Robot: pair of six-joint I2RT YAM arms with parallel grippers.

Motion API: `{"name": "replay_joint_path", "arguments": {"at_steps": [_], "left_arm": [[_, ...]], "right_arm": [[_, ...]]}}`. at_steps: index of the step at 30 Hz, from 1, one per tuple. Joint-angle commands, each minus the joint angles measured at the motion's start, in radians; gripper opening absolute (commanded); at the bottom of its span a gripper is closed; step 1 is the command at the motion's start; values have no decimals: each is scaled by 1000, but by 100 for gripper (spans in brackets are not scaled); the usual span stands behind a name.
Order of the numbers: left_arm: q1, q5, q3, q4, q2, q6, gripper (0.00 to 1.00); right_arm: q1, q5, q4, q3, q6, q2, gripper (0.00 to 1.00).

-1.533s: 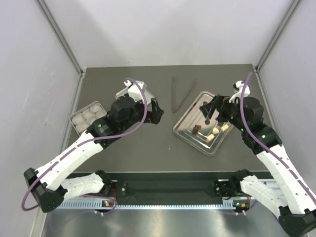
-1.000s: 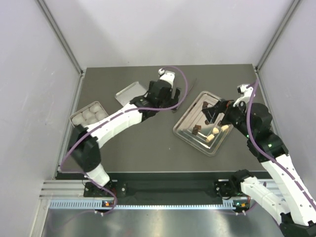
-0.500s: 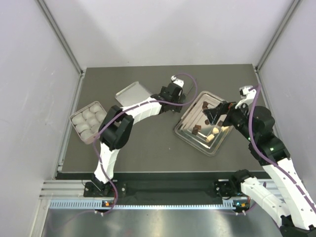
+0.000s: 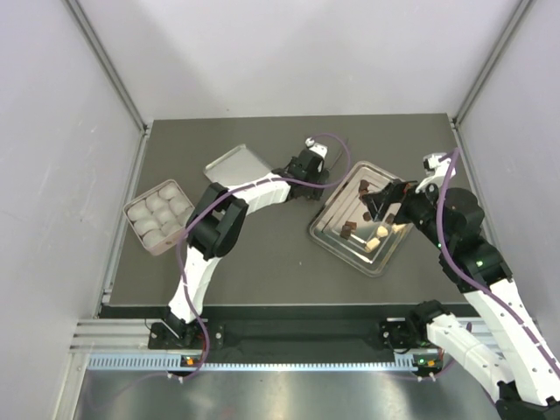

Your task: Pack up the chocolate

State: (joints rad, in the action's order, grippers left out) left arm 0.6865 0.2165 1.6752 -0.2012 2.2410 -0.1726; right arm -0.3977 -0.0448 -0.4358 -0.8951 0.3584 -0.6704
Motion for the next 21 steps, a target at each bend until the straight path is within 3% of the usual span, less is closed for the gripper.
{"name": "replay_joint_path", "arguments": {"at_steps": [1, 10, 21], "left_arm": [[-10, 17, 34, 49, 23, 5, 78], [-11, 23, -37, 31, -40, -13, 50], [-11, 70, -307, -88, -320, -102, 45]], "right_arm": [[-13, 19, 48, -4, -16, 3, 100], [-15, 26, 42, -8, -16, 5, 100], [-15, 28, 19, 1, -1, 37, 100]]}}
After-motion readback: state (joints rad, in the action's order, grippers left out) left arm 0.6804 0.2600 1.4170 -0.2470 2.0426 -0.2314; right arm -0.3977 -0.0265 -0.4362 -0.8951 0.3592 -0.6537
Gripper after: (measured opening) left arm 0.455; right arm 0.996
